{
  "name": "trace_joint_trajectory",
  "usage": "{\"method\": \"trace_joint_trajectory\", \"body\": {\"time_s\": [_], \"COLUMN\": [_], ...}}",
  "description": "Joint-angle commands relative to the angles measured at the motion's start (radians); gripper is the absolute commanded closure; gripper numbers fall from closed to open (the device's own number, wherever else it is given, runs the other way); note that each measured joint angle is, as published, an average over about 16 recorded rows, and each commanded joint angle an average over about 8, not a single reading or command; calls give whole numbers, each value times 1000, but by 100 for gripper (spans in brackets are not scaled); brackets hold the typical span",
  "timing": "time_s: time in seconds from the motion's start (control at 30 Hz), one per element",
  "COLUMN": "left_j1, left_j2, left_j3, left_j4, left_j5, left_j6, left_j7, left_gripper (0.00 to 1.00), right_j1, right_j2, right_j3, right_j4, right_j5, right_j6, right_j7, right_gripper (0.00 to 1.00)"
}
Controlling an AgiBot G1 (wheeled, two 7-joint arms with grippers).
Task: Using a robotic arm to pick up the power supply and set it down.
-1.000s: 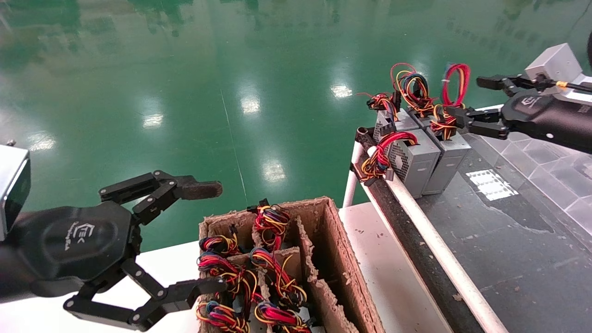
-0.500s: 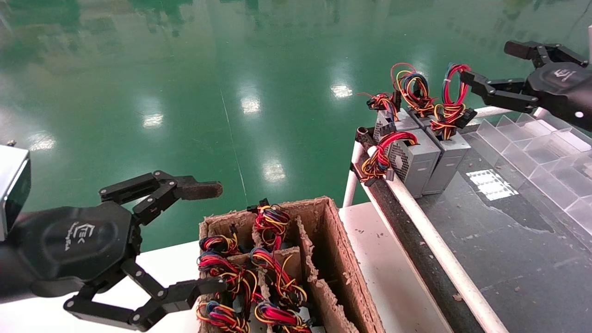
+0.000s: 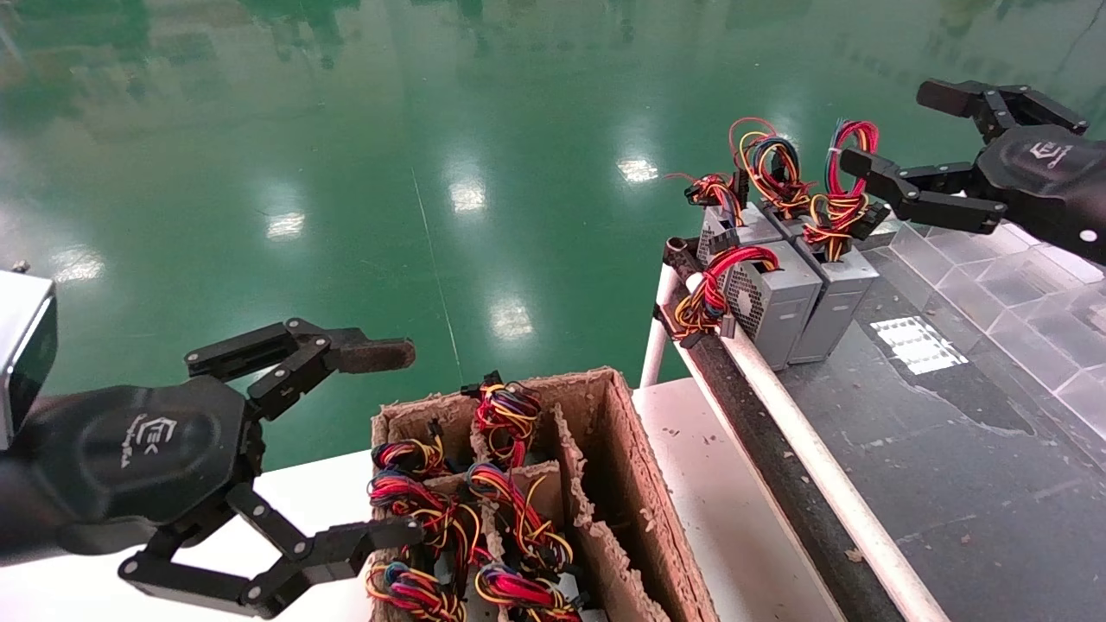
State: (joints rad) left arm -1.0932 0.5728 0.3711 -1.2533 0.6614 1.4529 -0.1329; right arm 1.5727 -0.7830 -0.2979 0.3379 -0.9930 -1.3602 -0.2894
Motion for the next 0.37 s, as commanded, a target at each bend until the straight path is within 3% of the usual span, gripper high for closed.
{"method": "trace_joint_trajectory", "body": {"time_s": [0.03, 0.37], "left_j1": [0, 0], "left_j2": [0, 0], "left_j3": [0, 0], "left_j4": [0, 0], "left_j5": [0, 0], "left_j6": [0, 0], "left_j7": [0, 0], "left_gripper": [0, 0], "right_j1": [-23, -120], "right_j2": [8, 41], "right_j3": [1, 4], "right_j4": [43, 228], "right_j5": [12, 63], "right_j6": [-6, -33], "right_j7": [22, 115], "right_gripper": [0, 0]}}
